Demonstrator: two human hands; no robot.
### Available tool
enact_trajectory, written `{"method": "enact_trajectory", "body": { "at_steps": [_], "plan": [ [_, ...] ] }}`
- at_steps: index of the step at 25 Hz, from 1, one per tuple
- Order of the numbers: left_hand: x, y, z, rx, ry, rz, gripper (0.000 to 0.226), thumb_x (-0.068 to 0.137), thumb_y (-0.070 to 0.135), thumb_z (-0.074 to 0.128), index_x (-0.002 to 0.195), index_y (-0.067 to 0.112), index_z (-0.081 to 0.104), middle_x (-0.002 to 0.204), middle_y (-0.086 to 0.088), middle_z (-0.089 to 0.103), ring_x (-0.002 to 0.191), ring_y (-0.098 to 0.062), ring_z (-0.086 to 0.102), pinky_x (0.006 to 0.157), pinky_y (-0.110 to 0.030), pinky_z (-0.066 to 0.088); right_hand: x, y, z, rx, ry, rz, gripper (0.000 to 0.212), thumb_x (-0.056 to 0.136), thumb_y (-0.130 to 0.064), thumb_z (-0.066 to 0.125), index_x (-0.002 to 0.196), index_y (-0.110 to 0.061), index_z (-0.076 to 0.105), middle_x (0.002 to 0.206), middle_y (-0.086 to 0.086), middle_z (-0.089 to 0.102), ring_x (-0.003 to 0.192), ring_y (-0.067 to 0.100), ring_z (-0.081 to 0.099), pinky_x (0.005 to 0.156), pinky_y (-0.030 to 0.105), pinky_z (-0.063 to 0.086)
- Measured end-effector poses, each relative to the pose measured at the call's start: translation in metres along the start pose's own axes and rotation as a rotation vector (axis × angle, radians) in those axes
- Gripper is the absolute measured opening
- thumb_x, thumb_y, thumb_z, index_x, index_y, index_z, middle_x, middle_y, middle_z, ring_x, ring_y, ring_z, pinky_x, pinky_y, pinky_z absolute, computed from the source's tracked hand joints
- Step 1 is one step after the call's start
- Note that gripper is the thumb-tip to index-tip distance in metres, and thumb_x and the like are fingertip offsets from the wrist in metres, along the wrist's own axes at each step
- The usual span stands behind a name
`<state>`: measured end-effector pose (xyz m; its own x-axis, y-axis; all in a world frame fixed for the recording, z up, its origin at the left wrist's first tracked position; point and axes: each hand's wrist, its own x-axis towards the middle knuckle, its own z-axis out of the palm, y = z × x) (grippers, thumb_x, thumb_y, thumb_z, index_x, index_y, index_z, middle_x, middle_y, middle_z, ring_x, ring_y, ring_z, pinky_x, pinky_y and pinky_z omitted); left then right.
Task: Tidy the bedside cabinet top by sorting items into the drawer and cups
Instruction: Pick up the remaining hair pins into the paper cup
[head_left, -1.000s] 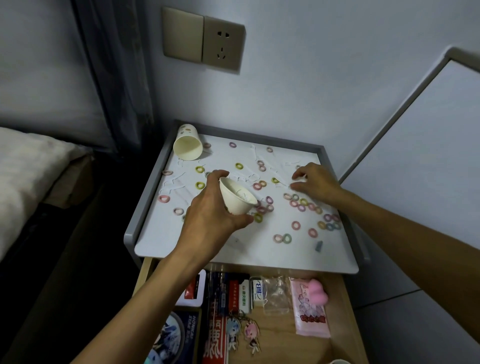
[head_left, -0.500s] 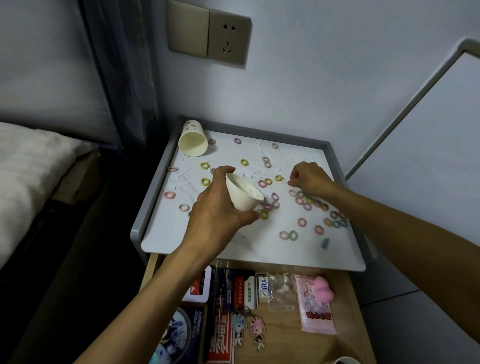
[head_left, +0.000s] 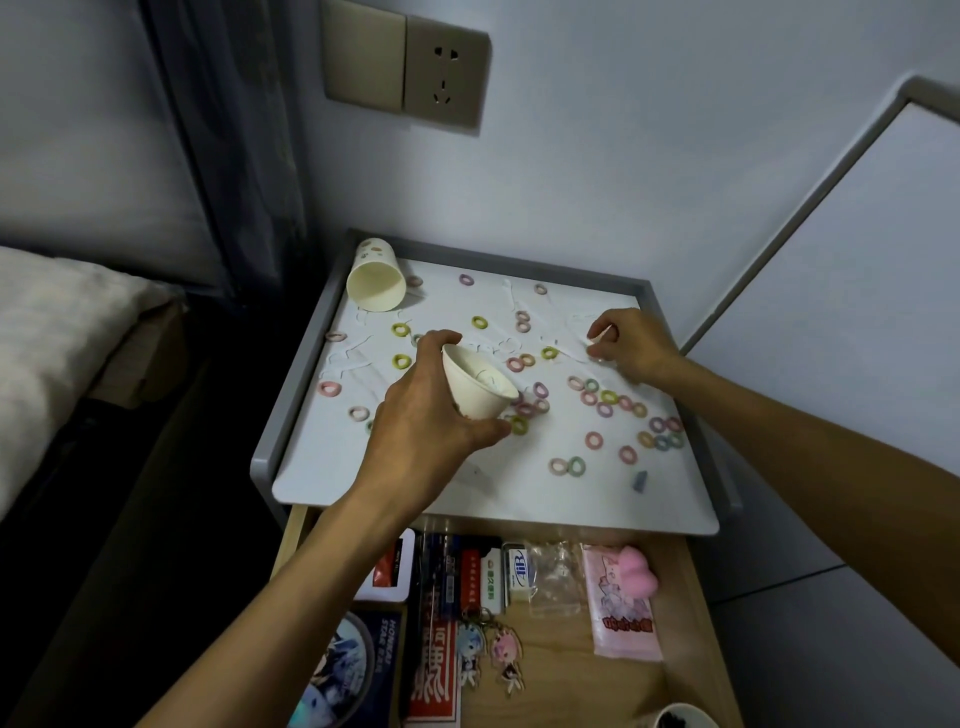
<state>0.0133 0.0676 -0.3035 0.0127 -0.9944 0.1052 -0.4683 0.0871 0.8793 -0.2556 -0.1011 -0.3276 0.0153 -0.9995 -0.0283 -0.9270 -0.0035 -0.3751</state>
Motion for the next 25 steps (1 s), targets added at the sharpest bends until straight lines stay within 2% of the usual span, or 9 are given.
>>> {"method": "enact_trajectory", "body": {
  "at_steps": [3,5,10,14,17,20,25],
  "plan": [
    [0.000,0.001,0.001,0.002,-0.004,0.002,0.086,0.068,0.028,0.086,0.136,0.030,0.034,0.112,0.009,0.051,0.095,-0.015,0.056,0.066,-0.014,0.044,0.001,0.005,0.000,-0.093,0.000,0.004,0.022,0.083,-0.017,0.075,0.103,-0.009,0.070,0.094,0.008,0.068,0.079,0.014,0.057,0.069,0.022,0.040],
    [0.000,0.001,0.001,0.003,-0.005,0.008,0.086,0.068,0.028,0.086,0.136,0.030,0.035,0.112,0.009,0.051,0.094,-0.015,0.056,0.066,-0.015,0.044,0.004,-0.001,0.001,-0.069,0.017,-0.018,0.023,0.084,-0.018,0.074,0.106,-0.009,0.071,0.102,0.009,0.069,0.084,0.014,0.058,0.074,0.023,0.042],
    [0.002,-0.002,0.001,0.008,0.002,-0.003,0.086,0.067,0.028,0.087,0.136,0.030,0.035,0.112,0.009,0.052,0.095,-0.015,0.055,0.065,-0.014,0.042,0.010,-0.020,0.021,-0.085,0.002,-0.024,0.028,0.081,-0.015,0.078,0.106,-0.005,0.073,0.104,0.014,0.072,0.098,0.026,0.065,0.084,0.029,0.050],
    [0.003,-0.003,0.001,0.017,0.000,-0.003,0.086,0.067,0.028,0.087,0.136,0.030,0.035,0.112,0.008,0.051,0.097,-0.017,0.056,0.071,-0.023,0.045,0.014,-0.025,0.027,-0.159,-0.026,0.065,0.027,0.083,-0.022,0.075,0.104,-0.005,0.073,0.102,0.013,0.072,0.090,0.028,0.066,0.080,0.033,0.054],
    [0.002,-0.001,0.001,0.015,0.000,0.000,0.086,0.067,0.028,0.087,0.136,0.029,0.035,0.112,0.009,0.051,0.096,-0.016,0.055,0.068,-0.020,0.044,0.016,-0.025,0.024,-0.203,-0.062,0.120,0.031,0.082,-0.027,0.076,0.103,-0.005,0.070,0.101,0.013,0.070,0.087,0.029,0.065,0.079,0.037,0.055],
    [0.002,0.000,0.000,0.007,0.001,0.004,0.086,0.067,0.028,0.087,0.136,0.029,0.035,0.112,0.008,0.052,0.096,-0.017,0.057,0.073,-0.025,0.048,0.015,-0.021,0.014,-0.160,-0.022,0.152,0.027,0.083,-0.026,0.075,0.101,-0.005,0.070,0.101,0.013,0.070,0.086,0.027,0.065,0.081,0.039,0.056],
    [0.000,-0.001,0.000,0.009,-0.002,0.004,0.085,0.067,0.028,0.087,0.135,0.029,0.035,0.113,0.007,0.053,0.095,-0.018,0.058,0.072,-0.026,0.048,-0.006,-0.007,0.006,-0.219,-0.091,0.070,0.033,0.082,-0.023,0.077,0.108,-0.006,0.071,0.107,0.011,0.071,0.091,0.022,0.065,0.076,0.028,0.048]
  ]
}}
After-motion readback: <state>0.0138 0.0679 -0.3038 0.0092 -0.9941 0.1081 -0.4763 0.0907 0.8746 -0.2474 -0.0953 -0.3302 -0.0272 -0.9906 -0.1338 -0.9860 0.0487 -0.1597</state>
